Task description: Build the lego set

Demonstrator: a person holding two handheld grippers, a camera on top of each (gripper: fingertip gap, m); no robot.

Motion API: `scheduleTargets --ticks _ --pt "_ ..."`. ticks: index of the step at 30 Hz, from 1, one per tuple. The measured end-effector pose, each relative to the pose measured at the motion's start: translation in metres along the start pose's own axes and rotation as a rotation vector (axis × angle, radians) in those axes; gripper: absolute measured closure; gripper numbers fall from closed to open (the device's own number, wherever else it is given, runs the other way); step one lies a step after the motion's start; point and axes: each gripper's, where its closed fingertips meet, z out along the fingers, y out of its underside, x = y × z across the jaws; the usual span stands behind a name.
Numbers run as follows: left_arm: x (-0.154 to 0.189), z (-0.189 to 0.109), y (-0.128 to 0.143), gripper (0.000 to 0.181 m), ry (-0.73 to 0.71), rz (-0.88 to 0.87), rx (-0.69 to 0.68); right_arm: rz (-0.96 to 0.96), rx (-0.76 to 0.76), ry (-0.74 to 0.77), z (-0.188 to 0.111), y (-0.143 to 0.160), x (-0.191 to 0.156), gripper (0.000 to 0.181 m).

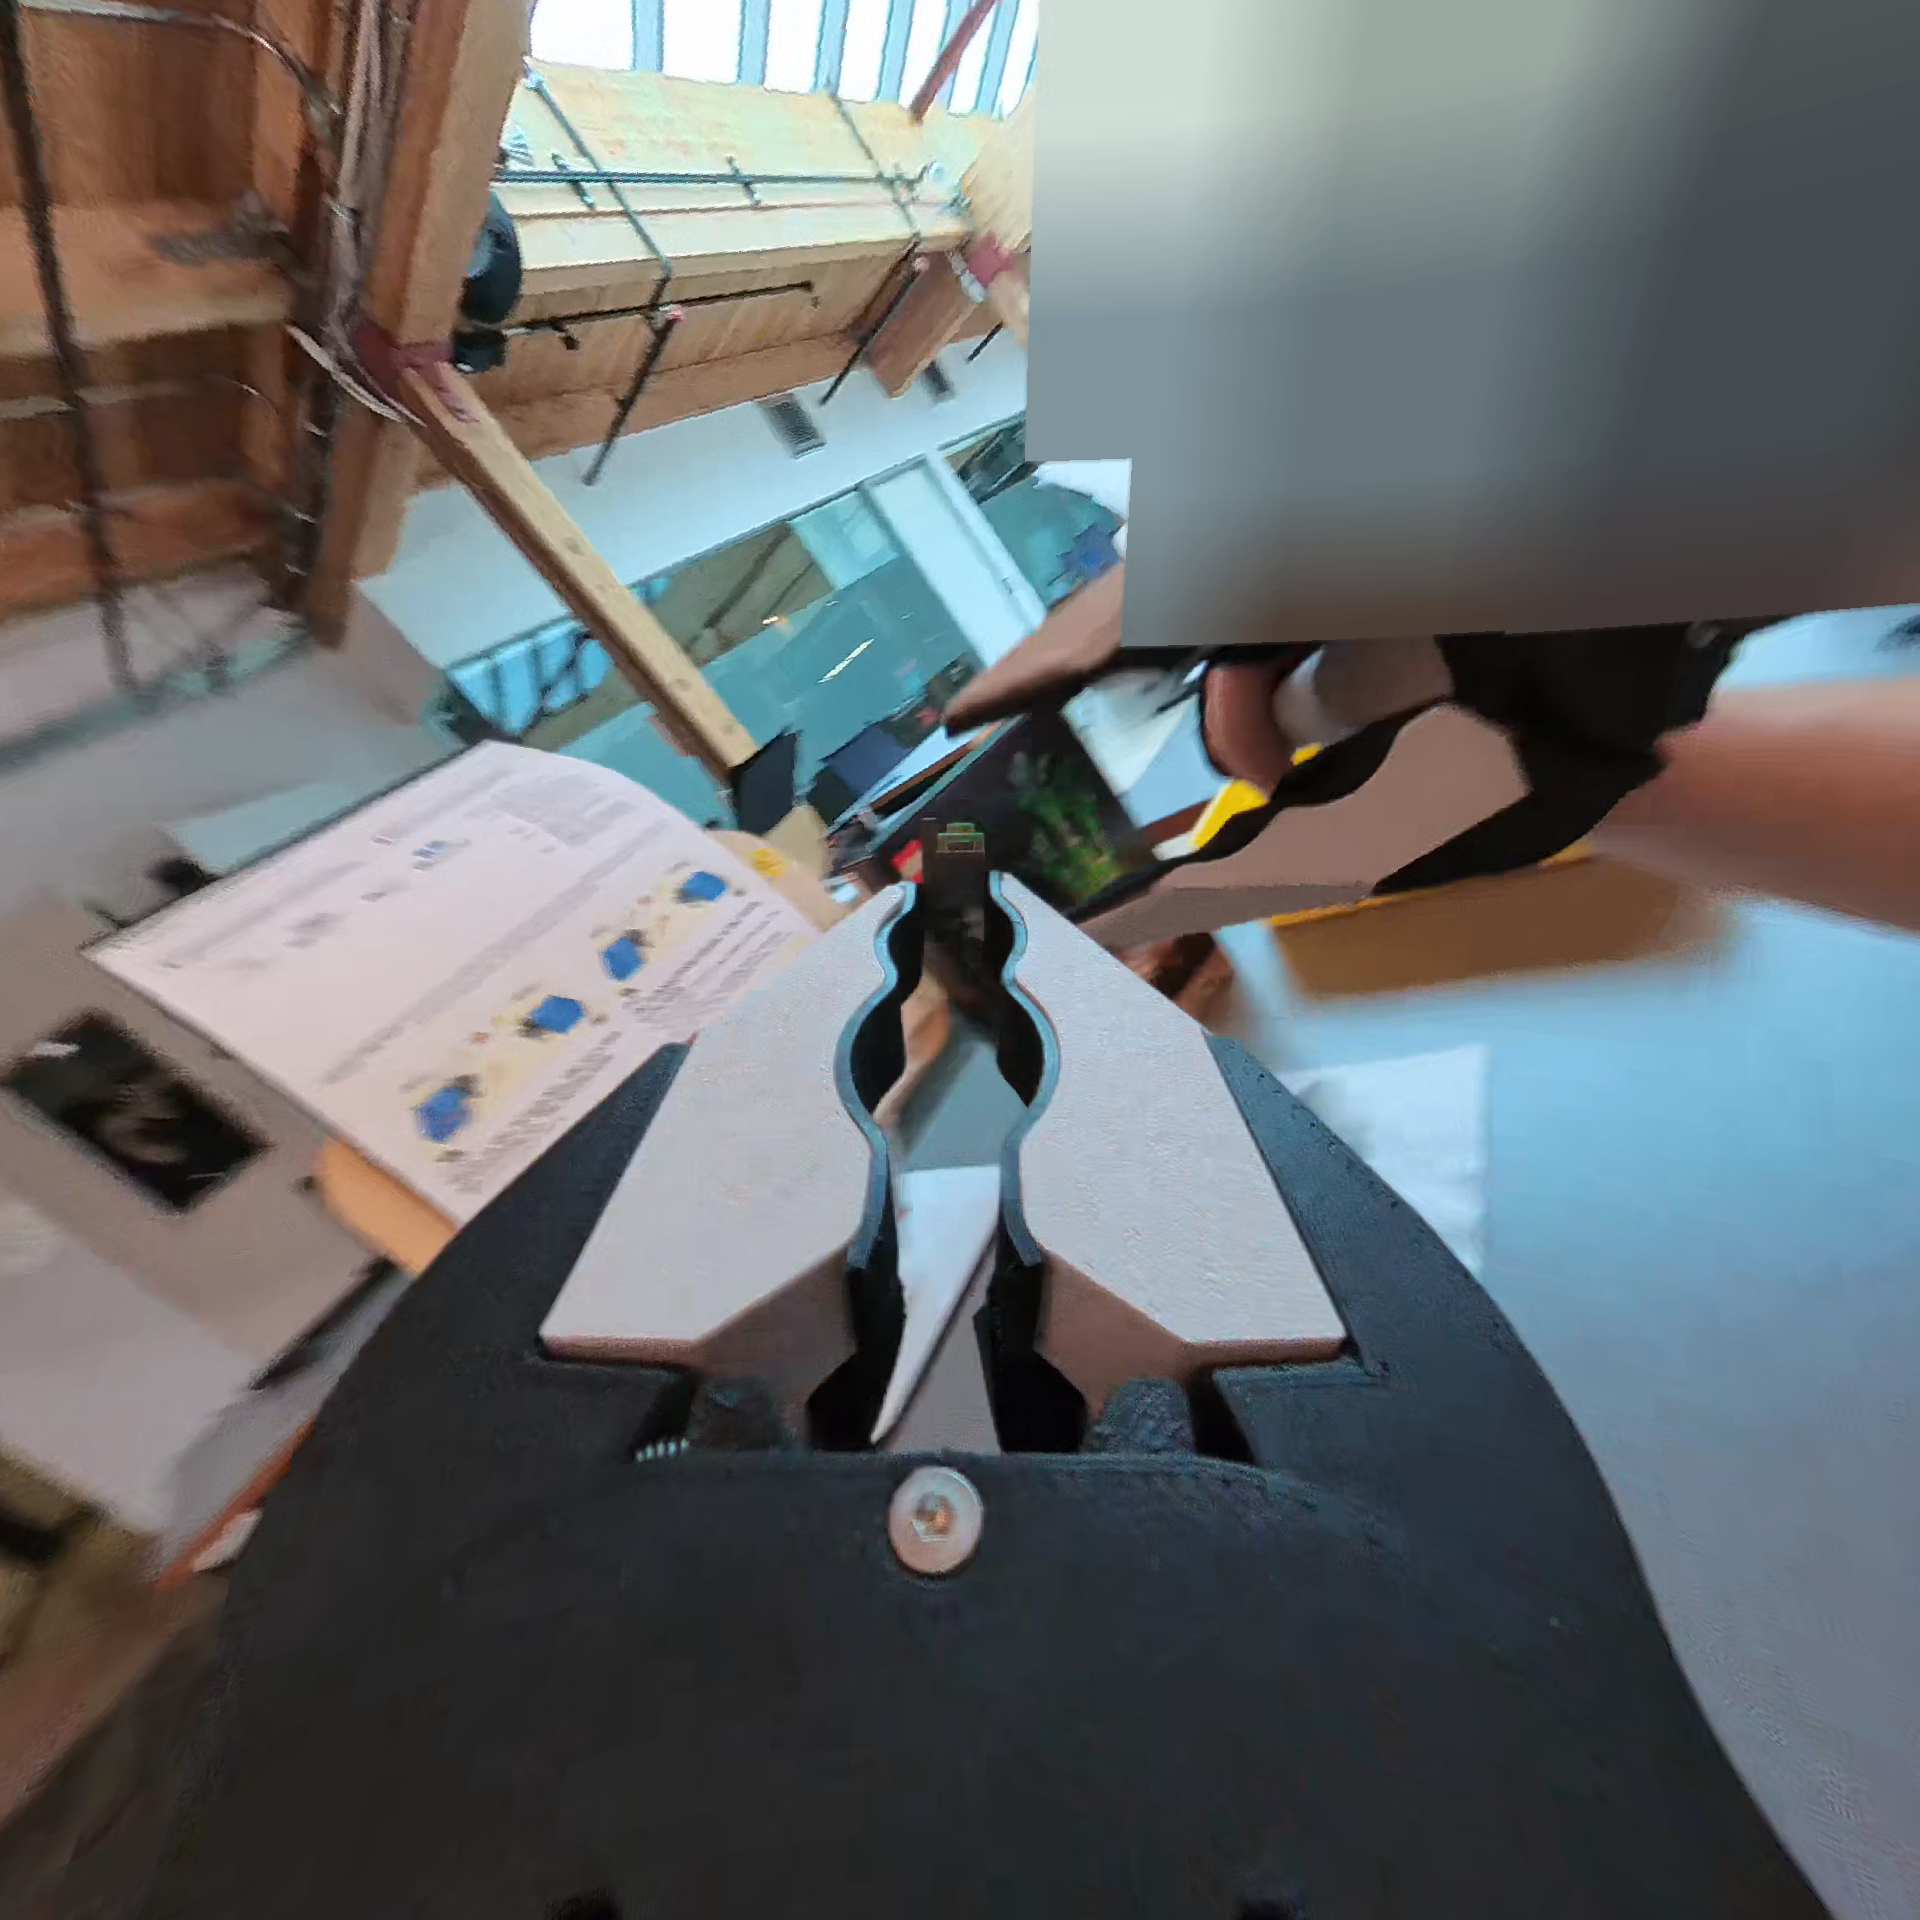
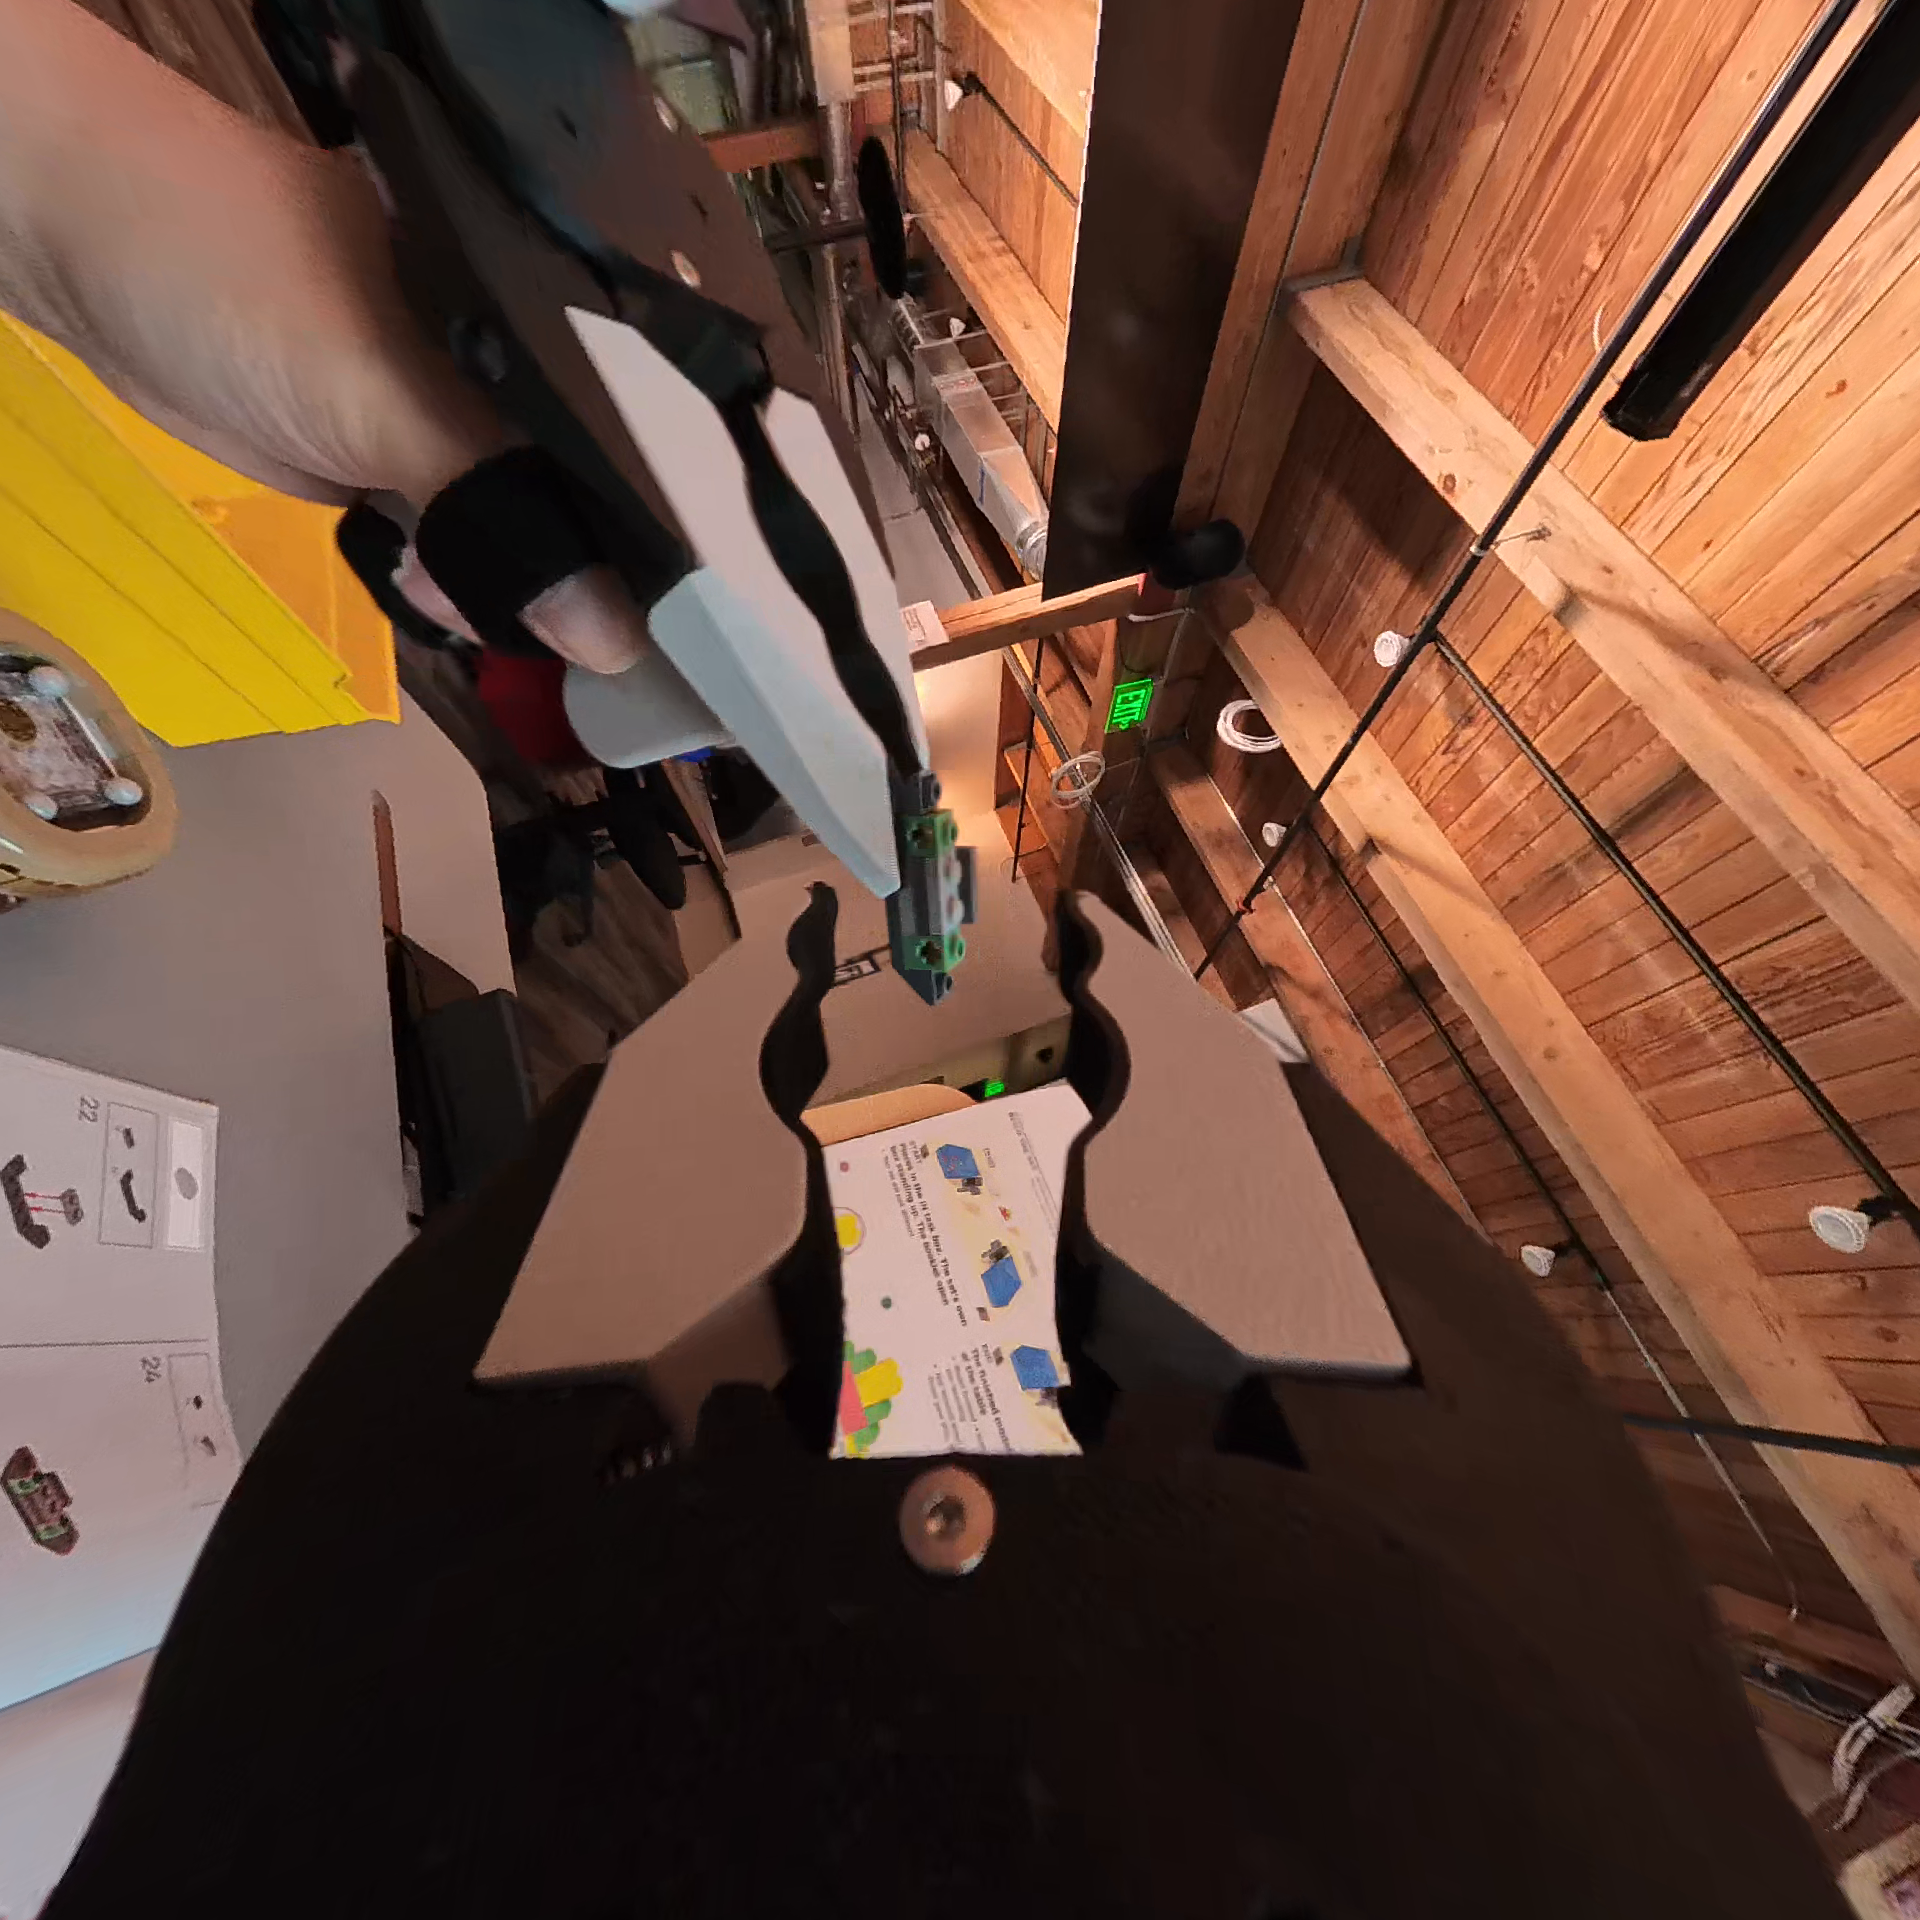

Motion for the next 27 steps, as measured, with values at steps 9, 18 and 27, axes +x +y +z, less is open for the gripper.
scheduleTargets --ticks 9,18,27 --pt "0.030 0.006 0.013 0.172 0.034 0.442 -0.126 0.044 -0.093 -0.265 -0.009 0.023 -0.027 0.154" --pt "0.032 0.007 0.023 0.172 0.068 0.424 -0.163 -0.001 -0.111 -0.307 -0.009 0.023 -0.035 0.166" --pt "0.017 0.005 0.014 0.172 0.072 0.087 -0.021 0.111 -0.119 -0.256 -0.008 0.032 -0.022 0.156"
